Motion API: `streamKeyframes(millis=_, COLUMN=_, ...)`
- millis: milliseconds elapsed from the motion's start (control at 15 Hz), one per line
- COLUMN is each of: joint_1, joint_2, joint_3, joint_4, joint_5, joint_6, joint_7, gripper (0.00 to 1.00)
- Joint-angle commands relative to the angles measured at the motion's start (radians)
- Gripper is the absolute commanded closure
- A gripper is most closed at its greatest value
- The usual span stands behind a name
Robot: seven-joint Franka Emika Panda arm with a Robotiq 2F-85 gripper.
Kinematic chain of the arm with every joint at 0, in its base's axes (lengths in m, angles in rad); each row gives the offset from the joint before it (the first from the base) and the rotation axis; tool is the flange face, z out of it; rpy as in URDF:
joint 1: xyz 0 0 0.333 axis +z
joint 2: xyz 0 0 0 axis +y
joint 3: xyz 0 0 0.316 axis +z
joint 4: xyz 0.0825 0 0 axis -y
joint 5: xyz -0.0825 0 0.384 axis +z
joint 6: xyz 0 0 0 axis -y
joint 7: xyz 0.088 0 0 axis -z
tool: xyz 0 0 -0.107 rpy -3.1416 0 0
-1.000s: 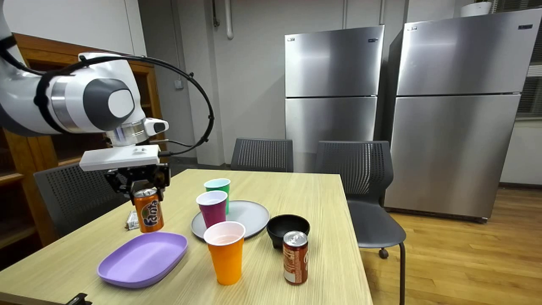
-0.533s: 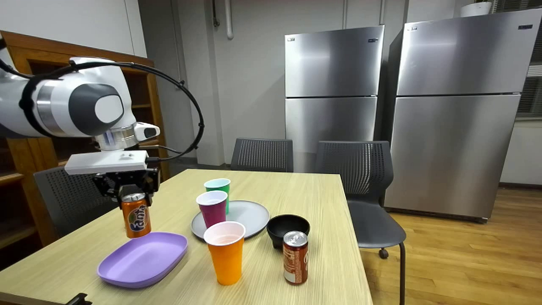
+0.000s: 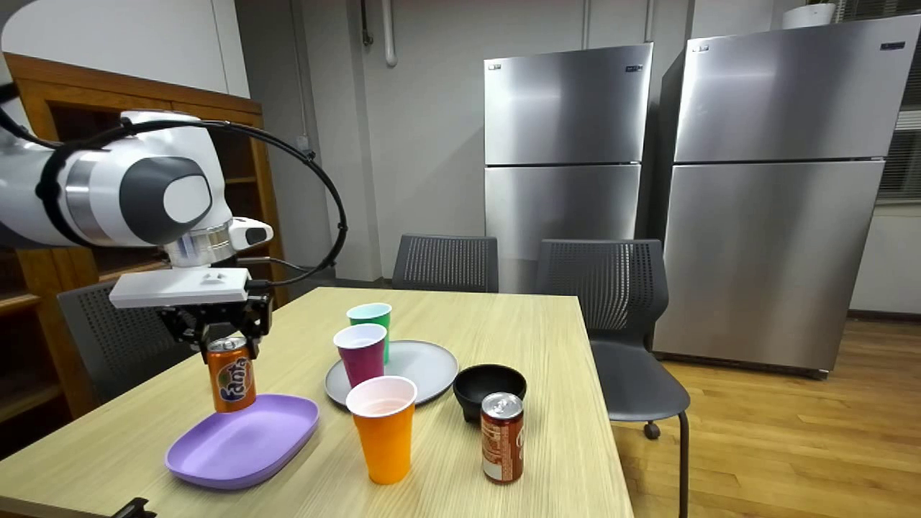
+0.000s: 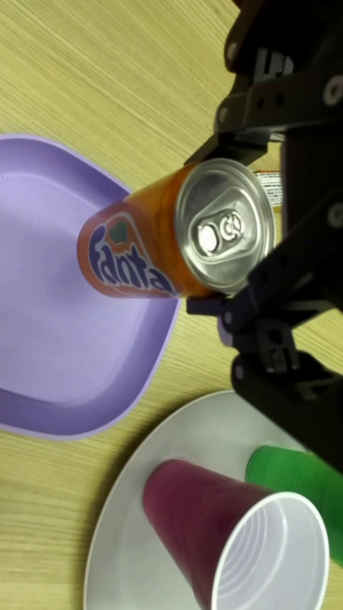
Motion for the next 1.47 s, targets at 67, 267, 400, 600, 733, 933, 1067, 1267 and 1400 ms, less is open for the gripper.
streamKeyframes(millis=67, joint_1=-0.004, joint_2=0.048, joint_3=0.006, joint_4=0.010, joint_5=-0.021, joint_6=0.078, joint_7=0.066, gripper=0.62)
streamKeyframes(millis=267, joint_1=0.052, joint_2=0.086, joint_3=-0.058, joint_4=0.019, joint_5=-0.033, joint_6=0.113, joint_7=0.096, gripper=0.62)
streamKeyframes(millis=400, joint_1=0.078, joint_2=0.105, joint_3=-0.087, joint_4=0.024, joint_5=-0.029, joint_6=0.124, joint_7=0.106, gripper=0.62)
streamKeyframes(millis=600, joint_1=0.082, joint_2=0.123, joint_3=-0.099, joint_4=0.029, joint_5=-0.070, joint_6=0.138, joint_7=0.152, gripper=0.62)
streamKeyframes(millis=733, joint_1=0.099, joint_2=0.132, joint_3=-0.116, joint_4=0.031, joint_5=-0.076, joint_6=0.144, joint_7=0.167, gripper=0.62)
streamKeyframes(millis=933, joint_1=0.157, joint_2=0.144, joint_3=-0.164, joint_4=0.037, joint_5=-0.050, joint_6=0.154, joint_7=0.167, gripper=0.62)
streamKeyframes(millis=1067, joint_1=0.164, joint_2=0.148, joint_3=-0.178, joint_4=0.039, joint_5=-0.085, joint_6=0.158, joint_7=0.197, gripper=0.62)
streamKeyframes(millis=1267, joint_1=0.170, joint_2=0.153, joint_3=-0.178, joint_4=0.036, joint_5=-0.085, joint_6=0.172, joint_7=0.203, gripper=0.62)
streamKeyframes(millis=1400, joint_1=0.169, joint_2=0.156, joint_3=-0.171, joint_4=0.033, joint_5=-0.082, joint_6=0.179, joint_7=0.201, gripper=0.62)
